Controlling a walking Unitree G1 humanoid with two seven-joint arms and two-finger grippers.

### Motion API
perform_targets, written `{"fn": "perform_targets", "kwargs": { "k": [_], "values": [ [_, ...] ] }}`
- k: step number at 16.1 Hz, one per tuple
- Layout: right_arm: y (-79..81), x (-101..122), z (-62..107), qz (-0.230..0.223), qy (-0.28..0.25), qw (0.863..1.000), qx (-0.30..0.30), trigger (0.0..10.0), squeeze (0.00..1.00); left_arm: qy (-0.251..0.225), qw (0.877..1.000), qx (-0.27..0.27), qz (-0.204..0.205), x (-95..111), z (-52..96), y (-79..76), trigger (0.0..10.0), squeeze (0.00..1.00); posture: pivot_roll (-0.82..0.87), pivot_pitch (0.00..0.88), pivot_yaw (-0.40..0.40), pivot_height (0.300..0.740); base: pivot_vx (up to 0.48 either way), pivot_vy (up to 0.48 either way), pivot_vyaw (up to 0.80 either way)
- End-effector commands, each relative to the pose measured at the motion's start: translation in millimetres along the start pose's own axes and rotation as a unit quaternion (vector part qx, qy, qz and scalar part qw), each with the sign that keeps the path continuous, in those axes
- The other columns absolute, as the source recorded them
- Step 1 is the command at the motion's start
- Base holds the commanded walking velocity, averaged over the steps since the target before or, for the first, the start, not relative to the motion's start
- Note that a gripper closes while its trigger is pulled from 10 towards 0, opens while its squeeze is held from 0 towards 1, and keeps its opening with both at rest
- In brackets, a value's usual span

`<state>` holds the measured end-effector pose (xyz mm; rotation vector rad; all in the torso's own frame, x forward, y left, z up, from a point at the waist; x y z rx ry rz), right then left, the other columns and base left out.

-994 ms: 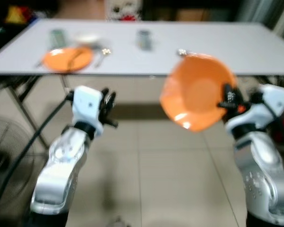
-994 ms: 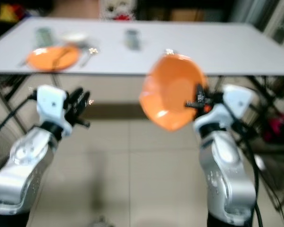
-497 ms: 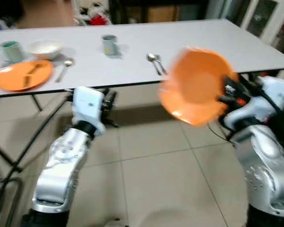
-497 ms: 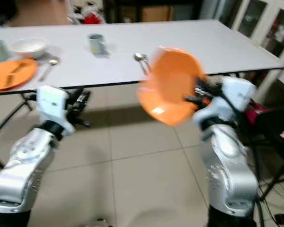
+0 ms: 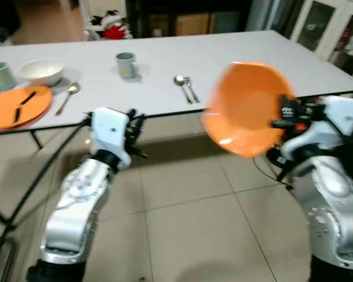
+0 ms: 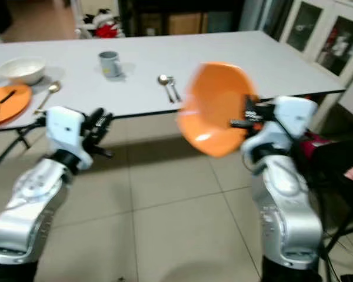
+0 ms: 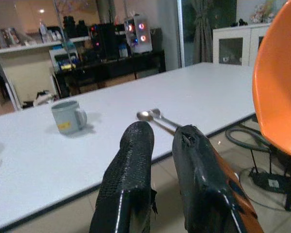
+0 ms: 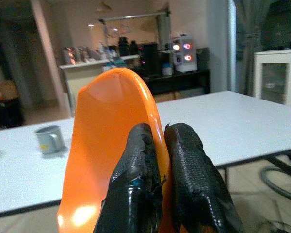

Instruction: Setting the table

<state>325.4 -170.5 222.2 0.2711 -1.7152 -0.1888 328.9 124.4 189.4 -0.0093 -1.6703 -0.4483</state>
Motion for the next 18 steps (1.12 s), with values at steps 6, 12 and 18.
{"fn": "perform_targets", "kwargs": {
  "k": [6, 12, 18],
  "values": [
    [-3.3, 6, 0.1, -0.003, -0.009, 1.000, -0.005, 10.0, 0.00, -0.008, 1.000, -0.005, -0.002, 5, -0.9, -4.2, 10.0, 0.00, 0.11, 0.000, 0.007, 0.740, 0.341, 0.000, 0.00],
    [-1.6, 2, 0.7, -0.008, 0.002, 1.000, 0.001, 10.0, 0.00, -0.008, 1.000, -0.005, -0.001, 5, -0.5, -4.4, 10.0, 0.00, 0.11, 0.000, 0.008, 0.740, 0.342, 0.000, 0.00],
    [-0.8, 1, 1.0, -0.010, 0.005, 1.000, 0.002, 10.0, 0.00, -0.008, 1.000, -0.006, -0.001, 5, -0.3, -4.3, 10.0, 0.00, 0.11, 0.000, 0.008, 0.740, 0.342, 0.000, 0.00]
  ]
}}
Point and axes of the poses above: a point about 5 cm out from each wrist's last joint towards the gripper, its own z axis pointing back from the gripper into the wrist, its own x axis along the axis of the wrist's last joint, y = z × x, the point moved 6 cm from there along -z, pointing out of the wrist towards the gripper, and after that the axes turned 8 degrees about -z, right-handed, at the moved point
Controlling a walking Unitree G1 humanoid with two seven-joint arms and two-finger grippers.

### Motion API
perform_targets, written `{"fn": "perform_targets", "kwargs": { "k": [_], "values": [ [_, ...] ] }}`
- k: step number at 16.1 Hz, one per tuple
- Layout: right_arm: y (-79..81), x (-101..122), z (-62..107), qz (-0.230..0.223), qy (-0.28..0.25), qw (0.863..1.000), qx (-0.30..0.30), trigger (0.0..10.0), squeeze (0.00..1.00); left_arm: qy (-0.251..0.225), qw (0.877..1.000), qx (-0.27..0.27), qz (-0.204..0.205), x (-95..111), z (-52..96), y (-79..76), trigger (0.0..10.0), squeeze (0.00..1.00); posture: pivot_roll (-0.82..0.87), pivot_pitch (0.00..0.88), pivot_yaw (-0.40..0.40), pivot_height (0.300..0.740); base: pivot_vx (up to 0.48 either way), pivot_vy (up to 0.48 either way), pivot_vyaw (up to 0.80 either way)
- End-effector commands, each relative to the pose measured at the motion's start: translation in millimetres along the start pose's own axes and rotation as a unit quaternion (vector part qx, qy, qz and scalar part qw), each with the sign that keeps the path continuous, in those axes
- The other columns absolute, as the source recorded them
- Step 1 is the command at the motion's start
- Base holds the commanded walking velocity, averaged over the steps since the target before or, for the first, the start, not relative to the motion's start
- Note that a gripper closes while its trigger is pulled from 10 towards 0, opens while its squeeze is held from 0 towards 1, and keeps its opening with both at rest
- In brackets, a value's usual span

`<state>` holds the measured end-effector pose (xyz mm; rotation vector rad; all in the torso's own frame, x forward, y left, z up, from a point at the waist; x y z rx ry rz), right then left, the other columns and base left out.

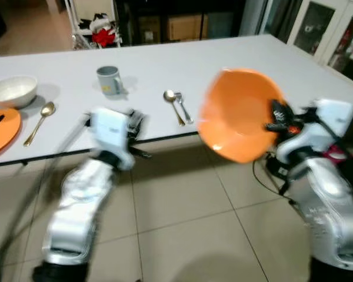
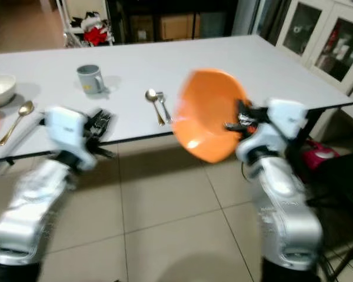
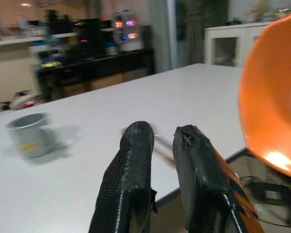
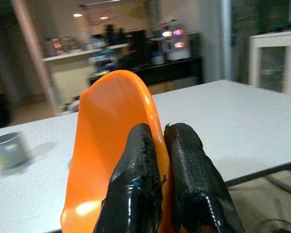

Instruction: Setting the table

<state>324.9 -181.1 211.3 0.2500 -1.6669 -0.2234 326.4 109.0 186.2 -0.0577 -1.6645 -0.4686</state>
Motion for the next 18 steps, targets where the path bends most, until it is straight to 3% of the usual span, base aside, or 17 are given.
{"fn": "perform_targets", "kwargs": {
  "k": [1, 15, 18],
  "values": [
    [13.0, 7.6, -0.6, -0.006, -0.016, 1.000, 0.024, 10.0, 0.00, -0.005, 1.000, 0.015, -0.011, 4.0, 2.3, 11.3, 10.0, 0.00, 0.11, 0.000, 0.009, 0.740, 0.341, 0.000, 0.00],
    [18.7, 3.8, -0.2, -0.005, -0.004, 0.999, 0.040, 10.0, 0.00, -0.003, 1.000, 0.016, -0.009, 3.0, 3.3, 11.2, 10.0, 0.00, 0.11, 0.000, 0.008, 0.740, 0.343, 0.000, 0.00],
    [20.7, 2.9, -0.3, -0.004, -0.001, 0.999, 0.045, 10.0, 0.00, -0.002, 1.000, 0.016, -0.009, 2.6, 3.2, 11.4, 10.0, 0.00, 0.11, 0.000, 0.008, 0.740, 0.344, 0.000, 0.80]
  ]
}}
Point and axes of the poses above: a point about 5 cm out from each wrist's last joint towards the gripper, its own z axis pointing back from the gripper into the wrist, its own x axis along the axis of the wrist's last joint, y = z × x, the point moved 6 cm from there along -z, pointing out of the wrist towards the gripper, and after that the axes turned 8 degrees about -z, right-handed, at the moved point
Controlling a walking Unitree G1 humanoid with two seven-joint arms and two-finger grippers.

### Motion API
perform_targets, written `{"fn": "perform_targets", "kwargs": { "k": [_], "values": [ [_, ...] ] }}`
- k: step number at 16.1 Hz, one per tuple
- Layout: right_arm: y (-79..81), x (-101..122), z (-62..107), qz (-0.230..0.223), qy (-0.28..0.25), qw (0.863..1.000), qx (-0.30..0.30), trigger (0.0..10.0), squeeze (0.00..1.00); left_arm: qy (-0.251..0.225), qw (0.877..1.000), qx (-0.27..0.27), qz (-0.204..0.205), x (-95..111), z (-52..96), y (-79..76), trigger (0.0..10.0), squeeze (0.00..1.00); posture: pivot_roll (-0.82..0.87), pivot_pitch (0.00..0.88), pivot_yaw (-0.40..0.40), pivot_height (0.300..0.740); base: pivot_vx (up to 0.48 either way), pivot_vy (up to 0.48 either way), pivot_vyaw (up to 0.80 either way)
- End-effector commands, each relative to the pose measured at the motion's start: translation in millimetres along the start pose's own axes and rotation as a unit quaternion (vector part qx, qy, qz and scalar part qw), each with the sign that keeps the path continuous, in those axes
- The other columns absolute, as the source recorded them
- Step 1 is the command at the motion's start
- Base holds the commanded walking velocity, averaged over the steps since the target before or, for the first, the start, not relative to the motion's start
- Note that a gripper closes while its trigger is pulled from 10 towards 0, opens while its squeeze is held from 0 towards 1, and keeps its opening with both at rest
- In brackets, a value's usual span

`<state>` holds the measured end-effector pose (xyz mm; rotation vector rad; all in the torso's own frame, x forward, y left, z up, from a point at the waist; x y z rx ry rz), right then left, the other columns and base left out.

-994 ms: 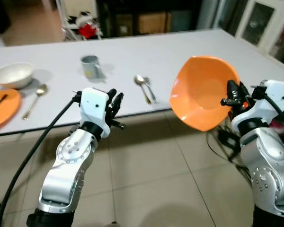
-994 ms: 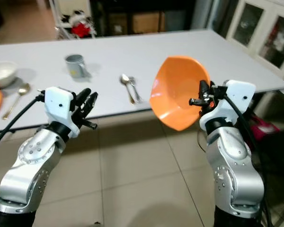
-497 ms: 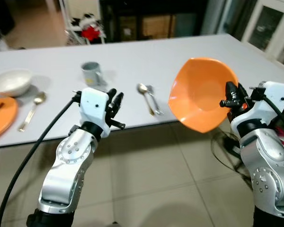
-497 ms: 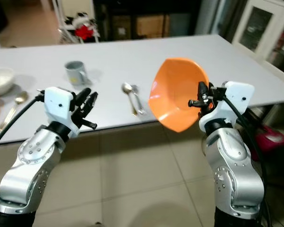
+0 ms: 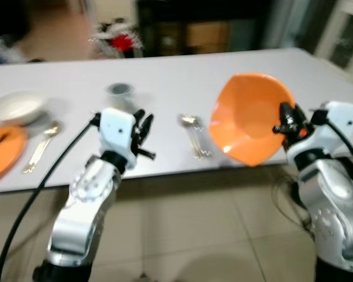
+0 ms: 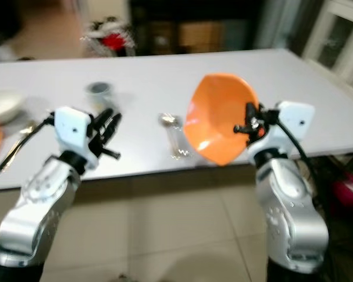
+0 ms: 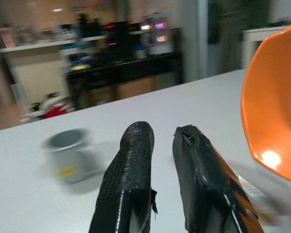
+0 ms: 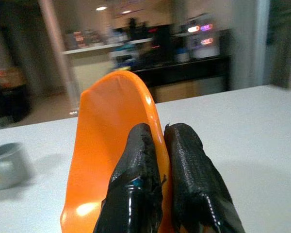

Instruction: Setting the table

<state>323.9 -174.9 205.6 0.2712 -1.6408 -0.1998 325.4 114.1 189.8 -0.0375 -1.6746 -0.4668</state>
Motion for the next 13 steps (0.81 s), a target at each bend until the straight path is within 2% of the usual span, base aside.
{"fn": "perform_targets", "kwargs": {
  "k": [1, 13],
  "values": [
    [16.9, 9.6, -2.0, -0.005, -0.016, 0.999, 0.034, 10.0, 0.00, 0.002, 1.000, 0.009, -0.003, -0.2, 0.8, 6.2, 10.0, 0.00, 0.11, 0.000, 0.008, 0.740, 0.341, 0.000, 0.00],
    [14.8, 9.6, -2.1, -0.014, -0.014, 0.999, 0.032, 10.0, 0.00, 0.005, 1.000, 0.001, -0.002, -2.8, 2.3, 1.8, 10.0, 0.00, 0.11, 0.000, 0.009, 0.740, 0.343, 0.000, 0.00]
  ]
}}
Point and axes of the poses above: a point about 5 cm out from each wrist's last joint towards the gripper, its own z axis pointing back from the gripper into the wrist, its own x axis along the axis of the wrist's last joint, y = z × x, the point moved 6 cm from there along -z, pointing out of the wrist towards the gripper, and after that the axes turned 8 degrees about -z, right-handed, at the moved point
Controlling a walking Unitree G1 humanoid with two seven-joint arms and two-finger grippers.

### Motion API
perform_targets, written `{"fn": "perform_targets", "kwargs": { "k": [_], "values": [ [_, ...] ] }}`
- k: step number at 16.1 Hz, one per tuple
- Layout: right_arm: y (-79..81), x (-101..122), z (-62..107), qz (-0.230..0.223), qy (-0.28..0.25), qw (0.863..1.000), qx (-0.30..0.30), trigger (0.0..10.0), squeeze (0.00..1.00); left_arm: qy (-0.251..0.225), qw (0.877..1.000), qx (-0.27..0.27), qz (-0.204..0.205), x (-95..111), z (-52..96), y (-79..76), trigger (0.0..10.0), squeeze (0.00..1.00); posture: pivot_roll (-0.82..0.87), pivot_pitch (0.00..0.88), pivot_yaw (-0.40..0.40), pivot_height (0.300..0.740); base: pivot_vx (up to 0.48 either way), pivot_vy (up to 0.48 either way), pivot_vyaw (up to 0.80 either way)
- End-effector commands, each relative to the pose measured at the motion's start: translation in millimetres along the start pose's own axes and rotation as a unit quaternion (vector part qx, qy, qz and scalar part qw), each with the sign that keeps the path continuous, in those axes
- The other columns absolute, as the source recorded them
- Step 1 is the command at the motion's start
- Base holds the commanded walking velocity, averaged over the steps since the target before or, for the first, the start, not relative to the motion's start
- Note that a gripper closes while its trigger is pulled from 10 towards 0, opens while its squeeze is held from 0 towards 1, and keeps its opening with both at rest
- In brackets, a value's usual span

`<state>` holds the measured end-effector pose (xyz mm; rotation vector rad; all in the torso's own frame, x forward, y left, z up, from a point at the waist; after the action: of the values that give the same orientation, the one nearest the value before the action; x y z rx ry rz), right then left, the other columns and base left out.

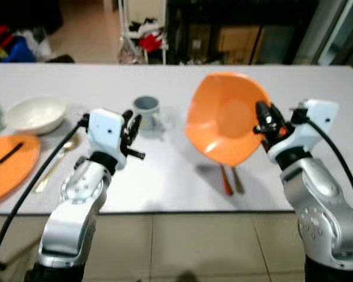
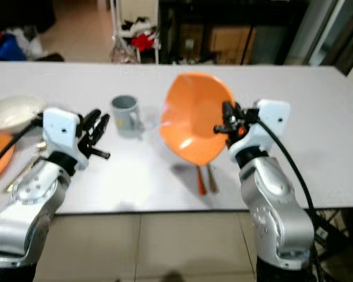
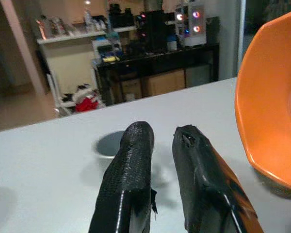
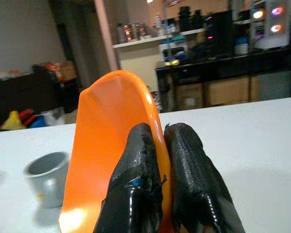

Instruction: Setting the table

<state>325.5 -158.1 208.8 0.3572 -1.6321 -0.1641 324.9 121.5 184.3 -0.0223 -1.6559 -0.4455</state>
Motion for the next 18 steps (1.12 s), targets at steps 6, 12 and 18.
{"fn": "perform_targets", "kwargs": {
  "k": [6, 12, 18],
  "values": [
    [-1.7, 12, -0.7, 0.001, -0.021, 1.000, -0.004, 10.0, 0.00, -0.007, 1.000, -0.010, -0.005, 4, 0.1, -4.1, 10.0, 0.00, 0.11, 0.000, 0.005, 0.740, 0.343, 0.000, 0.00],
    [-3.3, 12, -5.1, -0.003, -0.022, 1.000, -0.004, 10.0, 0.00, -0.007, 1.000, -0.008, -0.006, 4, 0.2, -2.6, 10.0, 0.00, 0.11, 0.000, 0.005, 0.740, 0.343, 0.000, 0.00],
    [-24.1, 13, -42.3, -0.082, 0.006, 0.996, 0.015, 10.0, 0.00, -0.021, 0.999, -0.033, -0.006, 9, -4.0, -5.5, 10.0, 0.00, 0.11, 0.000, 0.025, 0.740, 0.053, 0.000, 0.00]
  ]
}}
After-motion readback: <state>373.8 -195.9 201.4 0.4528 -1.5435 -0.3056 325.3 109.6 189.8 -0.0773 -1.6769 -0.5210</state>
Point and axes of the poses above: a point about 5 cm out from each wrist's last joint towards the gripper, its own z axis pointing back from the gripper into the wrist, its own x axis along the axis of the wrist's last joint, y = z × x, the point moved 6 cm from there along -z, pointing out of the wrist towards the gripper, and after that the axes turned 8 degrees about -z, right-handed, at the moved point
